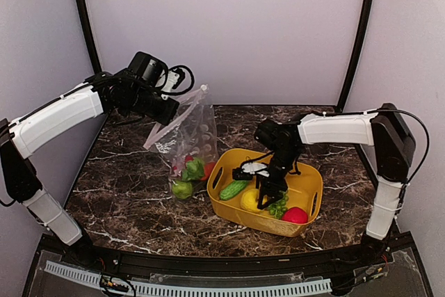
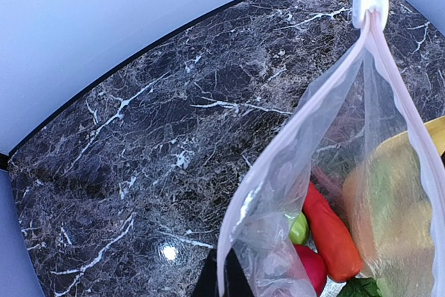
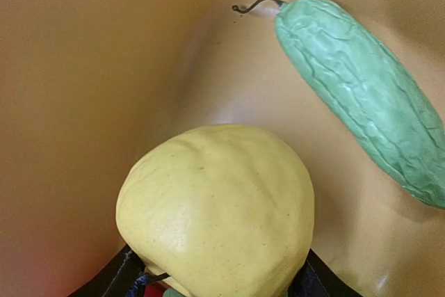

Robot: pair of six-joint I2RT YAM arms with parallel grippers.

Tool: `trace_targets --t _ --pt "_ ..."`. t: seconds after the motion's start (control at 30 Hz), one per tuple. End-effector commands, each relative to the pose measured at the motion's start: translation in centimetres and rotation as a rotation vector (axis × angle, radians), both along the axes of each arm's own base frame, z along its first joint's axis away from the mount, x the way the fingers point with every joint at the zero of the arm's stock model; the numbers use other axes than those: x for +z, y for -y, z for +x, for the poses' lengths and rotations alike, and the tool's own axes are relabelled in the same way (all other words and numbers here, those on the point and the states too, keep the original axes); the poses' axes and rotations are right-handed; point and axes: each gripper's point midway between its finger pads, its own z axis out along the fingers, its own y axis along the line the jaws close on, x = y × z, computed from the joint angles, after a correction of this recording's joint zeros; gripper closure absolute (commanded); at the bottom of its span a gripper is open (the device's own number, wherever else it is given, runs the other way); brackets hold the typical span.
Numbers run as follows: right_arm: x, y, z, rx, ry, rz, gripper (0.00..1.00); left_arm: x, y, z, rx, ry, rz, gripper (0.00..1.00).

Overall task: Place the food in the zip-top bag and seal the zipper
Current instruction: Pick up the fake fruit from the bin.

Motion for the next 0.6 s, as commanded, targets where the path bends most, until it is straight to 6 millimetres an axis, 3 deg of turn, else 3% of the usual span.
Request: trace_targets --t 0.0,0.17,0.33,0.47,0.57 --pt "3.4 -0.3 2.7 -0.06 0.095 0.066 0.62 0.3 -0.3 -0.3 0.0 -0.006 0.0 0.99" --pt "5.9 -0.1 4.0 -0.089 0.142 0.106 0.64 0.6 0.0 -0.2 -0.008 0.002 -0.01 0.99" --pt "9.9 -0.8 4.9 -0.096 0.199 0.173 0.65 1.9 0.7 0.1 -0.026 0.024 -0.044 0.99" --pt "13.6 -1.4 5.8 -0.099 0.269 0.233 0.65 4.2 1.1 0.2 -0.045 0.043 -0.064 0.99" --pt "16.7 -1.6 6.9 -0.107 0.344 0.283 0.65 7.3 -0.5 0.3 -0.046 0.109 0.038 0.99"
